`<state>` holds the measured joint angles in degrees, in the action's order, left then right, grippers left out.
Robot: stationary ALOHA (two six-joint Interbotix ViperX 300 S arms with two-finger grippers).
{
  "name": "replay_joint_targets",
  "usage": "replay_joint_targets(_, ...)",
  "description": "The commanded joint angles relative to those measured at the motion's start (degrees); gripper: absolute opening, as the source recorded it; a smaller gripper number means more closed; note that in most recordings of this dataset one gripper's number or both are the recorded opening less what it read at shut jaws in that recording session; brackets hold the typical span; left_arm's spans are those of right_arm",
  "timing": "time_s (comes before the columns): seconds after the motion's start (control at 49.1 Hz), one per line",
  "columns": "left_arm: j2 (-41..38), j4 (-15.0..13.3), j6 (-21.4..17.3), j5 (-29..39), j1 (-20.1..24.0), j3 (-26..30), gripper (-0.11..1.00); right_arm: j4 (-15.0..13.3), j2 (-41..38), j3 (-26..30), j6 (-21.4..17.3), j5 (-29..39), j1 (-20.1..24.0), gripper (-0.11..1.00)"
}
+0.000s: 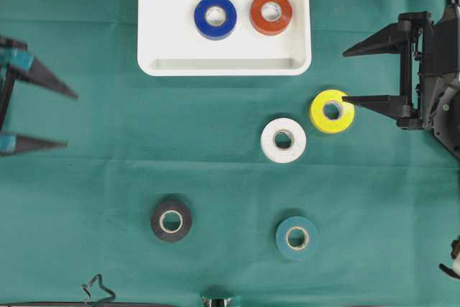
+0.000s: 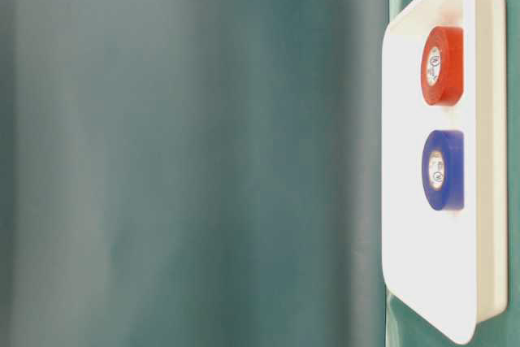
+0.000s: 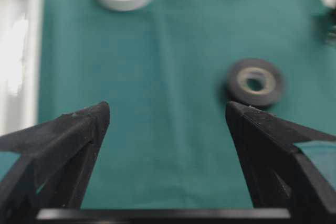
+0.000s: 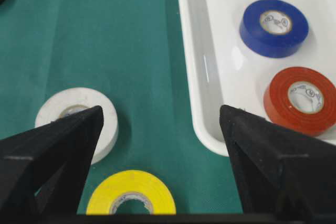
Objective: Pick up the tape from a random location and place it into the white case.
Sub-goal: 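Move the open left gripper toward the black tape roll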
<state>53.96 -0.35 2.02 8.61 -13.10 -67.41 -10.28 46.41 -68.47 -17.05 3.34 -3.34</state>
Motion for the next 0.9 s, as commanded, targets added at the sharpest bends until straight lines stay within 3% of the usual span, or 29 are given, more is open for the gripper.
replay_joint_targets(0.0,-0.3,-0.2,0.1,-1.4,-3.3,0.7,0.96,0.1,0.0,1.4,0.0,-0.5,-0.1,0.85)
replay_joint_targets(0.183,-0.4,-0.2,0.2,-2.1,-7.1,0.7,0.95,0.2,0.0,1.5,-0.1,-0.2,-0.1,0.85)
replay_joint_targets(0.59,-0.4,-0.2,0.1,-2.1,-7.3,0.5,0.95,0.2,0.1,2.0,0.0,0.5,-0.1,0.85)
replay_joint_targets(0.875,-2.6,-0.2,0.1,-6.5,-7.3,0.8,0.95,0.1,0.0,2.3,0.0,0.7,-0.1,0.85)
